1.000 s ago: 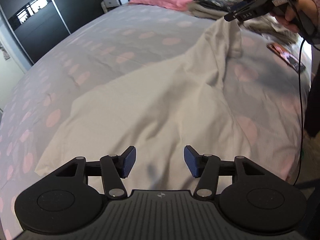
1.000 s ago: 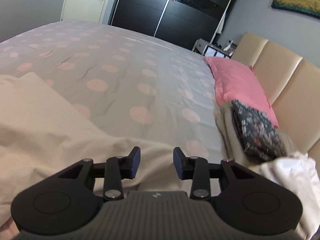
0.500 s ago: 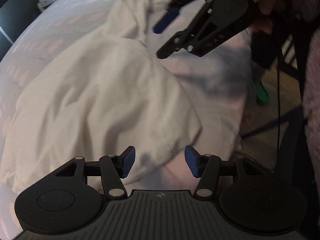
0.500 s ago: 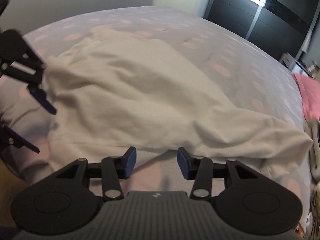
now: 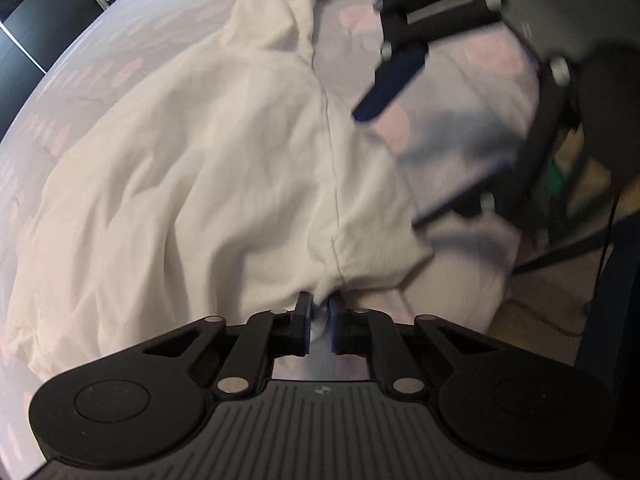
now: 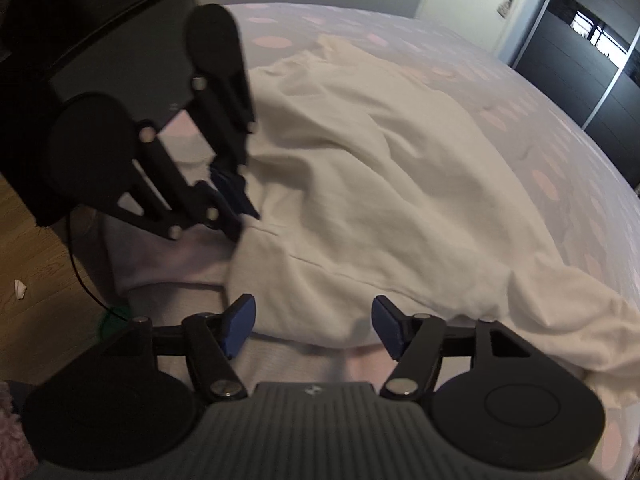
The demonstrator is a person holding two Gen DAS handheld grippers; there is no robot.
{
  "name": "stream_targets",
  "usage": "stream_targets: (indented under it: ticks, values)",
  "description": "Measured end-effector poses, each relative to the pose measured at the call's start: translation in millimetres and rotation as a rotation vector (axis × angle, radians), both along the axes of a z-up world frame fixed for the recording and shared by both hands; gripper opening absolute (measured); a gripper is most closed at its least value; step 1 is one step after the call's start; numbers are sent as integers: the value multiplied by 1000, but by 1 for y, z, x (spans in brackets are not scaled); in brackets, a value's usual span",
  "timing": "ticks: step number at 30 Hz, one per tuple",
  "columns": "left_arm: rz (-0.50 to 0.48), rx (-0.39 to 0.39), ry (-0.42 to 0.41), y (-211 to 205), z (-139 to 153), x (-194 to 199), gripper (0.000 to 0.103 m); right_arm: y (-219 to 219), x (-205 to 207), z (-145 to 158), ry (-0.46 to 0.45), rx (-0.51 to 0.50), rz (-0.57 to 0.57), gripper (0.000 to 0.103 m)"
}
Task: Fold clothes
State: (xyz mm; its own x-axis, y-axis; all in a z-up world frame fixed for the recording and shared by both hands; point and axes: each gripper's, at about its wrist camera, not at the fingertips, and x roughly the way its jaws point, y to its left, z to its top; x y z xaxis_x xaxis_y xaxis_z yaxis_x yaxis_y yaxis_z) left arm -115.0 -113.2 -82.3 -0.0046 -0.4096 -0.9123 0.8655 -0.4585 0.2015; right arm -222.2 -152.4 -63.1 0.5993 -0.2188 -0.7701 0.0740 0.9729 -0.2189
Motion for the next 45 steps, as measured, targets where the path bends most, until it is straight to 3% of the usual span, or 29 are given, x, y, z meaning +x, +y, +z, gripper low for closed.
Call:
stream_targets:
  ticks: [6, 8, 9, 11, 12, 13, 15, 16, 19, 20, 27, 39, 42, 45]
  values:
    - [-17, -63, 89, 0, 20, -9, 5, 8, 3, 0, -19, -74, 25, 68]
    - [-24, -81, 103, -1, 26, -12, 5, 7, 4, -1, -24, -102, 16, 62]
    - [-28, -90, 111, -1, 29, -13, 5, 6, 4, -1, -24, -111, 10, 57]
    - [-28, -104, 118, -1, 31, -14, 5, 3, 5, -1, -22, -107, 0, 33]
    - [-25, -109, 121, 0, 31, -15, 5, 1, 5, -1, -18, -100, -5, 30]
    - [-21, -113, 124, 0, 32, -15, 6, 0, 5, -1, -17, -95, -13, 16]
    - [-11, -120, 128, -1, 33, -14, 10, -3, 5, 1, -19, -104, -36, 11]
    - [-8, -124, 128, -2, 34, -13, 18, -6, 6, 1, -18, -118, -55, 8]
    - [9, -167, 104, -4, 37, -12, 41, -23, 10, 5, -26, -137, -158, 6]
    - [17, -182, 96, -4, 38, -11, 44, -30, 10, 7, -29, -132, -201, 6]
    - [82, -228, 54, -8, 42, 0, 45, -77, 6, 14, 8, -188, -419, 6]
    - [137, -256, -66, -8, 39, 11, 45, -169, -33, 13, 116, -187, -784, 5]
    - [147, -254, -98, -9, 37, 14, 45, -177, -37, 12, 130, -148, -779, 6]
    - [140, -252, -124, -9, 34, 15, 45, -174, -34, 8, 144, -184, -740, 7]
